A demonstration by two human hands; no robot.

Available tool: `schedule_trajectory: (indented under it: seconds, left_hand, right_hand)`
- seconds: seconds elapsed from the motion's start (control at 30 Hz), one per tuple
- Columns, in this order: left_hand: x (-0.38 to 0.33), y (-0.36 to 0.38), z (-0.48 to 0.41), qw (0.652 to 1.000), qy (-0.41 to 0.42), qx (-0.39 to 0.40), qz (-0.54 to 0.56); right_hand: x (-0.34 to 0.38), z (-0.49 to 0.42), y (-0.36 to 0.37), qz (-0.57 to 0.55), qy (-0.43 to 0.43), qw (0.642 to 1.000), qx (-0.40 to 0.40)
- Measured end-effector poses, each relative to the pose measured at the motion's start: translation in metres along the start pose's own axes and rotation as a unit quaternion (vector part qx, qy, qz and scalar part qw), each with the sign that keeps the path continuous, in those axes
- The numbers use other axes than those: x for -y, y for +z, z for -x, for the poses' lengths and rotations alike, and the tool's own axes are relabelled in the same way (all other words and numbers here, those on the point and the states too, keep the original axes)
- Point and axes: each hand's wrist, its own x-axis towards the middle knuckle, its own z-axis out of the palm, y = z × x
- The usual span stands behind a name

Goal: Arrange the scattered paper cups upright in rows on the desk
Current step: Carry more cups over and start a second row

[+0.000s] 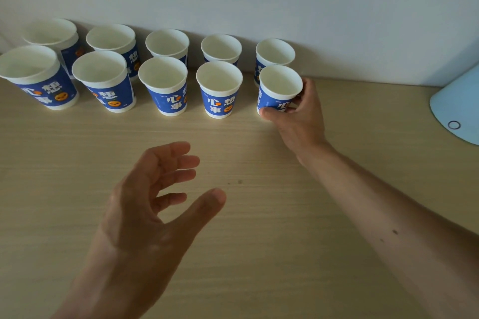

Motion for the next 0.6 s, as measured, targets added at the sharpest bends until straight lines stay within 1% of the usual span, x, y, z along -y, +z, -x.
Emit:
schedule_trajectory:
  seconds: [0.2, 0.37, 0.5, 0.6]
  left_hand:
    - [0.0, 0.0, 0.0, 1.0, 0.006, 0.006, -0.004]
    - [-0.007, -0.004, 0.006, 1.0, 0.004, 0.006, 0.001]
    - [-0.025, -0.01, 0.017, 1.0, -0.01, 0.01, 0.005]
    - [-0.054, -0.013, 0.029, 1.0, -0.021, 0.017, -0.009]
  right_hand:
    - [0.001, 0.008, -0.006, -0.005, 0.007, 1.0, 0.003]
    - [0.008, 0.029, -0.025, 0.013, 0.025, 0.999, -0.029]
    - [0.029, 0.057, -0.043, -0.001, 0.066, 0.996, -0.063]
    - [0.058, 0.089, -0.055, -0.024, 0.102, 0.992, -0.075]
